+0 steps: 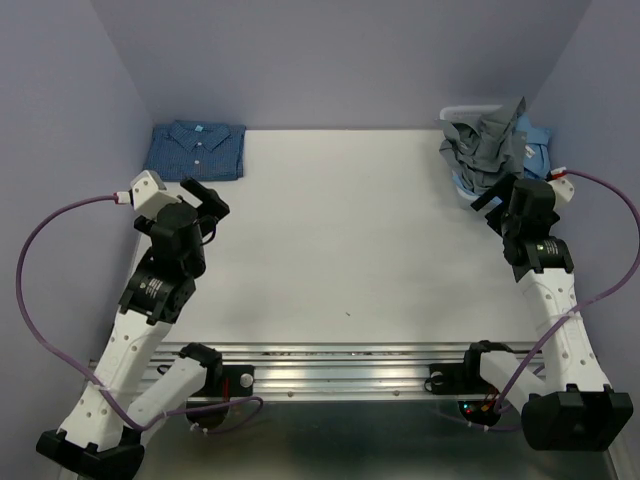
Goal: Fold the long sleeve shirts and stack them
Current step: Grab the shirt from the pile
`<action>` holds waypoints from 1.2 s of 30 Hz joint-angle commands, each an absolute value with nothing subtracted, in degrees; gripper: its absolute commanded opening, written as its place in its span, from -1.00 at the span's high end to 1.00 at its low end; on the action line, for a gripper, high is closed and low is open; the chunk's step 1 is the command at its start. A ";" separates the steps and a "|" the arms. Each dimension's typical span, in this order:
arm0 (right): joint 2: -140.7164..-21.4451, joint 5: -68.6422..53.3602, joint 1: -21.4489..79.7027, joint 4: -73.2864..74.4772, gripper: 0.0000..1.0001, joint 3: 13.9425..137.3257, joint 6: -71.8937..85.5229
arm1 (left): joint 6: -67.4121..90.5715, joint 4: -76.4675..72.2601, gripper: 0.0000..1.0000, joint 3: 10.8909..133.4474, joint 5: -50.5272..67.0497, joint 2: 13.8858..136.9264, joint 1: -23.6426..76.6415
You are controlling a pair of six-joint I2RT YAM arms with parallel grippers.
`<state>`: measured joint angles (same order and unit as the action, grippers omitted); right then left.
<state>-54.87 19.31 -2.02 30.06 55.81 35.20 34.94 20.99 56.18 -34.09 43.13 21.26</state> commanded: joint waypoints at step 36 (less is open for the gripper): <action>-131.47 22.14 -6.85 39.99 -1.00 131.48 18.45 | 33.40 10.64 -0.97 52.47 -32.61 52.12 18.99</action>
<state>-129.88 19.40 -5.96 37.32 128.49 18.59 34.28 12.82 51.66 -31.51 51.70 19.70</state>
